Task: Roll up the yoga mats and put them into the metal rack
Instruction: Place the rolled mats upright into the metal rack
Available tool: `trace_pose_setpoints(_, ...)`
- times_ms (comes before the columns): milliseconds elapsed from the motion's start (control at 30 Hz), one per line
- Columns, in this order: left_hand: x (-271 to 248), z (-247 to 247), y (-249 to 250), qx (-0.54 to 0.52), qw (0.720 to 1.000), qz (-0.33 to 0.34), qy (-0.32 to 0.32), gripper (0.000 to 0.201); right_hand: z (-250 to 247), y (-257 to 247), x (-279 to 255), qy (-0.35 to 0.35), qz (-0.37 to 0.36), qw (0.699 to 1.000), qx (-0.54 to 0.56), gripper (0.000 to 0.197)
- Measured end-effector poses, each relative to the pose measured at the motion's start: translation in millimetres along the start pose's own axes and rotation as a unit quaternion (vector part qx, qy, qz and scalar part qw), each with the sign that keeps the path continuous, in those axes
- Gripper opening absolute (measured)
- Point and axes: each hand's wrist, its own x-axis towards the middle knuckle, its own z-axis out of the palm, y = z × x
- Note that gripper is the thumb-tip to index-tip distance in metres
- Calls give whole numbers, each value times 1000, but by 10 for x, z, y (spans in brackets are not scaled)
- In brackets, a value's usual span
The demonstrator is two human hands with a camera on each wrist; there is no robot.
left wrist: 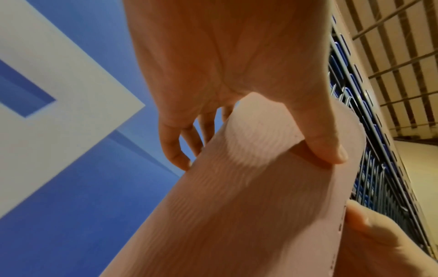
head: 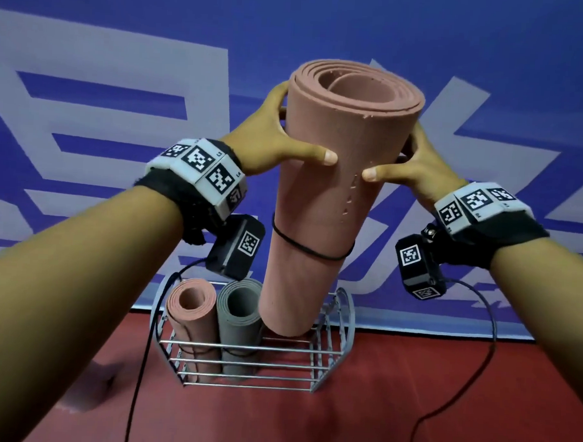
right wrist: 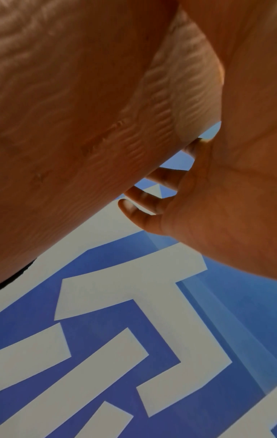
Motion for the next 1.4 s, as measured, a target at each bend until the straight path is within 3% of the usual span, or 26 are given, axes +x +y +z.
trace_pose_setpoints(233,345,311,-183,-9,1000,-20,-1,114,-297,229,213,-18,21,1000,-11,104)
trace_pose_setpoints(533,315,811,-946,-18,993,-117,-3,109,-351,1153,302,-111,81,989,-45,117)
trace_pose_setpoints(733,257,1016,-1454,-29,986,-164,-22,132,-225,1719,299,-136,119,982,-53,126)
trace_pose_setpoints(867,212,1111,-1874,-7,977,-207,-57,126,-34,2150,266,-162,149,970,-104,134)
trace_pose_setpoints(1067,104,1220,-2436,67,952,-282,-101,136,297,2718,141,-180,202,953,-135,139)
trace_pose_setpoints(1267,42,1344,-2952,21,935,-324,-142,130,478,3112,104,-240,264,929,-101,137)
trace_pose_setpoints(1400,-10,1480,-3297,-14,909,-374,-182,132,599,3391,-1,-253,368,893,-55,139)
